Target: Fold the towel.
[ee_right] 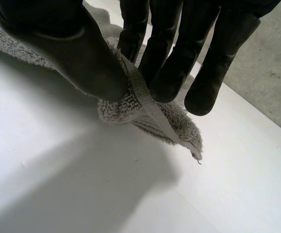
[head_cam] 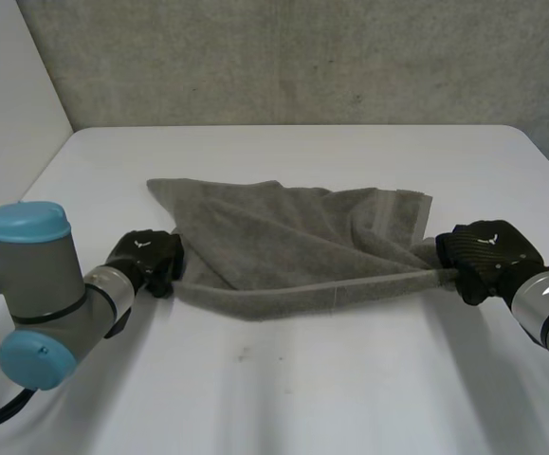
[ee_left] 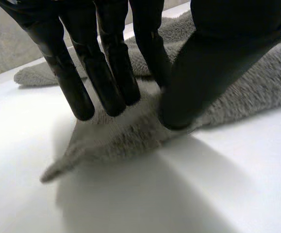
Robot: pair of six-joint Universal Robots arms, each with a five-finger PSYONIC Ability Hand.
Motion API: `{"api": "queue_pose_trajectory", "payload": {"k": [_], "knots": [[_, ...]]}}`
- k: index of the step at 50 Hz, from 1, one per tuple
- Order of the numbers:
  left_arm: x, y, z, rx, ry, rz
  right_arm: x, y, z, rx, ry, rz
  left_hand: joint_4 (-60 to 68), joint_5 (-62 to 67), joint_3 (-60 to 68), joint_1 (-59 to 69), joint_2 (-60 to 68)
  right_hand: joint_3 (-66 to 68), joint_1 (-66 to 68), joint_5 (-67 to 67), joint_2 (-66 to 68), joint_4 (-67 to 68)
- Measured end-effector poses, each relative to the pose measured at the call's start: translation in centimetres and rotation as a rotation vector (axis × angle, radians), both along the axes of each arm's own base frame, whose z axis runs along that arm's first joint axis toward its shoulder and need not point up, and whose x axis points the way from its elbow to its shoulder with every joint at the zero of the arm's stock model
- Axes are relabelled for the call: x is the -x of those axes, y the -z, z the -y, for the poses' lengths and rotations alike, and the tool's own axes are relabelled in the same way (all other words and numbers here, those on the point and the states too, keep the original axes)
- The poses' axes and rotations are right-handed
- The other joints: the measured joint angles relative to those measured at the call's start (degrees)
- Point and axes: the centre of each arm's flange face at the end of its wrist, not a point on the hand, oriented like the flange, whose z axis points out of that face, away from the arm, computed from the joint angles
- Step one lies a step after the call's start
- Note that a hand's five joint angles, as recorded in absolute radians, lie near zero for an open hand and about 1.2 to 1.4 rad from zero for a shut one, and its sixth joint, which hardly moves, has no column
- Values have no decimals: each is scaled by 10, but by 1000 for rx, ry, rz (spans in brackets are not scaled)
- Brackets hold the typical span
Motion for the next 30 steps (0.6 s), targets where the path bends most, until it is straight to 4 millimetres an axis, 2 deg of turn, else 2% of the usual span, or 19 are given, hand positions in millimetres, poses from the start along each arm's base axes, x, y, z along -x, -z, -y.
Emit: {"api": "queue_pose_trajectory", "payload": {"k": [3, 7, 12, 17, 21, 24, 26, 30], "knots": [[3, -5, 2, 17, 4, -7, 1, -2, 2, 5, 5, 1, 37, 31, 37, 27, 37, 0, 0, 0, 0, 0], [7, -22, 6, 62, 7, -28, 2, -6, 4, 19, 10, 5, 56, 48, 57, 42, 56, 0, 0, 0, 0, 0], [7, -66, 3, 160, 5, -77, 2, -19, 7, 57, 16, 12, 62, 53, 62, 46, 62, 0, 0, 0, 0, 0], [-2, -126, -16, 292, -5, -135, 3, -61, -1, 158, 15, 24, 63, 53, 63, 46, 63, 0, 0, 0, 0, 0], [-19, -183, -46, 440, -22, -181, 4, -110, -17, 262, 3, 39, 63, 53, 63, 46, 63, 0, 0, 0, 0, 0], [-29, -214, -68, 528, -29, -203, 4, -142, -30, 316, -14, 46, 63, 53, 64, 48, 63, 0, 0, 0, 1, 0], [-33, -225, -78, 557, -26, -210, 3, -158, -37, 333, -28, 48, 63, 53, 64, 48, 63, 0, 1, 0, 7, 0], [-36, -229, -88, 556, -11, -207, 3, -180, -44, 333, -51, 41, 63, 53, 64, 48, 63, 0, 1, 0, 8, 0]]}}
